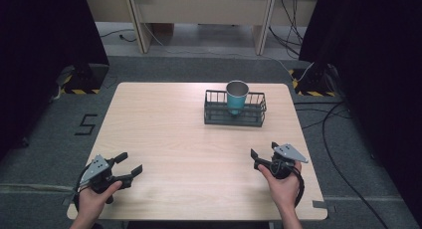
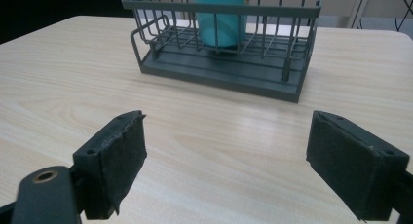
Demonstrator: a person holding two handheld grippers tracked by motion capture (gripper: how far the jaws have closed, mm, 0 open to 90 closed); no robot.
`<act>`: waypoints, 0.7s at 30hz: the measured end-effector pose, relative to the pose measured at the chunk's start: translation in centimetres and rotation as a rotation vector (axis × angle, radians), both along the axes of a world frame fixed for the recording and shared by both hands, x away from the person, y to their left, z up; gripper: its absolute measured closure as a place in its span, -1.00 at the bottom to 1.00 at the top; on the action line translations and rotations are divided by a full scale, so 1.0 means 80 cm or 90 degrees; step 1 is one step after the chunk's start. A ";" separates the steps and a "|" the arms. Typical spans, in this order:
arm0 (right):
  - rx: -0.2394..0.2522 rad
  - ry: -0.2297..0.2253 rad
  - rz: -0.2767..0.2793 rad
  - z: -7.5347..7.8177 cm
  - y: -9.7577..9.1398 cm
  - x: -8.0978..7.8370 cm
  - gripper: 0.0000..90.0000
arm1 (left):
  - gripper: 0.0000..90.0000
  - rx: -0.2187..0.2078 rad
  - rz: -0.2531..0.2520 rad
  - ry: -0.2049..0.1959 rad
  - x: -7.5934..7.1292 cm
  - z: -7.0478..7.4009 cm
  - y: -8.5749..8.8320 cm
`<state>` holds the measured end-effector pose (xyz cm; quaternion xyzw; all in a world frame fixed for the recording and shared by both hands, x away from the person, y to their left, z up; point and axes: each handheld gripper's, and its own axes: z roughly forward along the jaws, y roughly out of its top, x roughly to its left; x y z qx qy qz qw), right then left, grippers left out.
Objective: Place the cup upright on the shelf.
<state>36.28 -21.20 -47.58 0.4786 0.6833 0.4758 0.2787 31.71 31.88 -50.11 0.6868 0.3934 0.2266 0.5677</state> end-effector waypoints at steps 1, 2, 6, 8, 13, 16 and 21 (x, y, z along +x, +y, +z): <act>0.002 0.002 -0.002 -0.001 0.000 -0.002 -0.66 | -0.62 0.000 0.000 0.000 0.000 0.000 0.000; 0.002 0.003 -0.002 -0.003 -0.001 -0.004 -0.66 | -0.62 0.000 0.000 -0.001 0.000 0.000 0.000; 0.002 0.005 -0.005 -0.006 -0.005 -0.012 -0.66 | -0.62 0.001 0.000 -0.001 0.000 0.000 0.000; 0.002 0.004 -0.006 -0.007 -0.007 -0.015 -0.66 | -0.62 0.000 0.001 -0.001 0.000 0.000 0.000; 0.004 0.004 -0.015 -0.010 -0.015 -0.025 -0.66 | -0.62 0.000 -0.001 -0.001 0.000 0.000 -0.001; 0.005 0.005 -0.020 -0.013 -0.020 -0.030 -0.66 | -0.62 0.001 0.000 -0.001 0.000 0.000 -0.001; 0.012 0.005 -0.031 -0.019 -0.026 -0.036 -0.66 | -0.62 0.001 -0.001 -0.001 0.000 0.000 -0.001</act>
